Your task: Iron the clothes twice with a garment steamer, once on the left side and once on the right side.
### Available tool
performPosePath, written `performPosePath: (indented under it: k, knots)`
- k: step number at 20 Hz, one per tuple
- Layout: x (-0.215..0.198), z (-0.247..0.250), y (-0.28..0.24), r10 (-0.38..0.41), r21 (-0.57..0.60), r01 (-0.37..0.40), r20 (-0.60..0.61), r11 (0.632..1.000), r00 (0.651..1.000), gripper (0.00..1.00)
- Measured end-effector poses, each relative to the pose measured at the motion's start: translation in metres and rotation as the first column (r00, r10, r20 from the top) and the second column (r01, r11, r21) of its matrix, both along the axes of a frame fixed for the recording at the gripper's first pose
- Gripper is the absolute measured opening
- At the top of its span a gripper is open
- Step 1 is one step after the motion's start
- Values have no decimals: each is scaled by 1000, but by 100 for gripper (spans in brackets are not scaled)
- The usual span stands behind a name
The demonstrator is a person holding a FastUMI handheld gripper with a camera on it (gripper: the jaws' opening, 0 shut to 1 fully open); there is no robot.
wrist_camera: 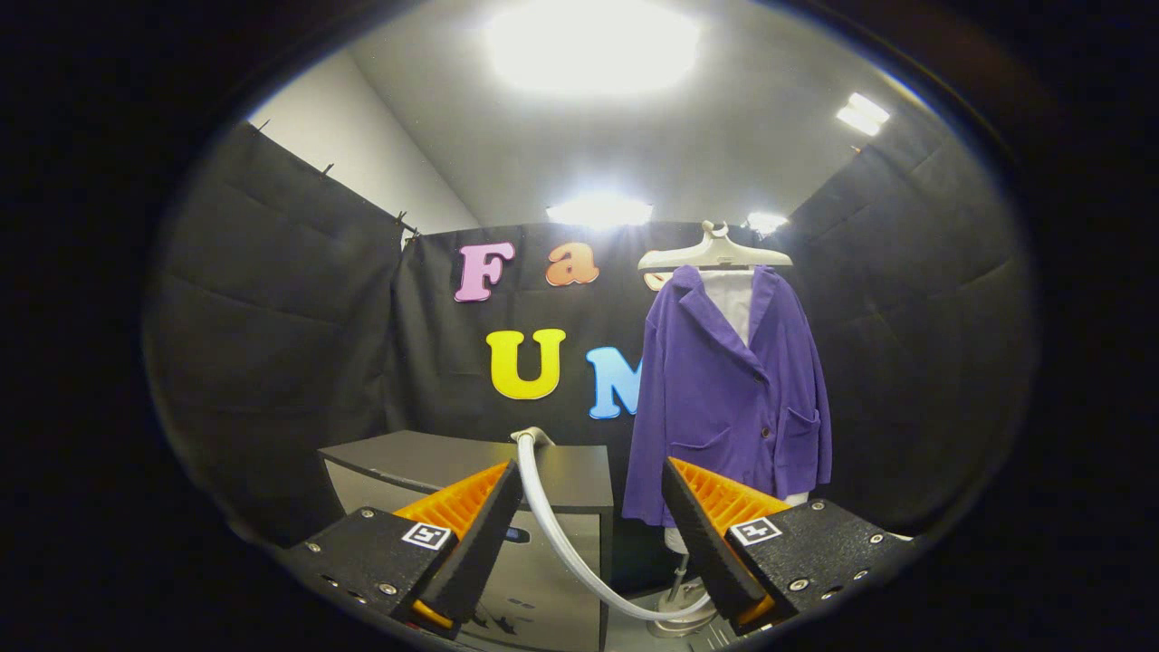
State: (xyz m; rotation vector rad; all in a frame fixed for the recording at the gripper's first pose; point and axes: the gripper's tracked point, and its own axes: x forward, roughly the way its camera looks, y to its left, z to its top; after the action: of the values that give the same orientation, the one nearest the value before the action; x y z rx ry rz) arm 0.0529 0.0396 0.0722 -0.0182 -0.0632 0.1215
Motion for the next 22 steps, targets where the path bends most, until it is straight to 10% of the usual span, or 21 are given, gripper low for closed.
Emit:
performPosePath:
  k: [22]
  knots:
    - [285,80,100,291,88,-278,-209,957,934,95]
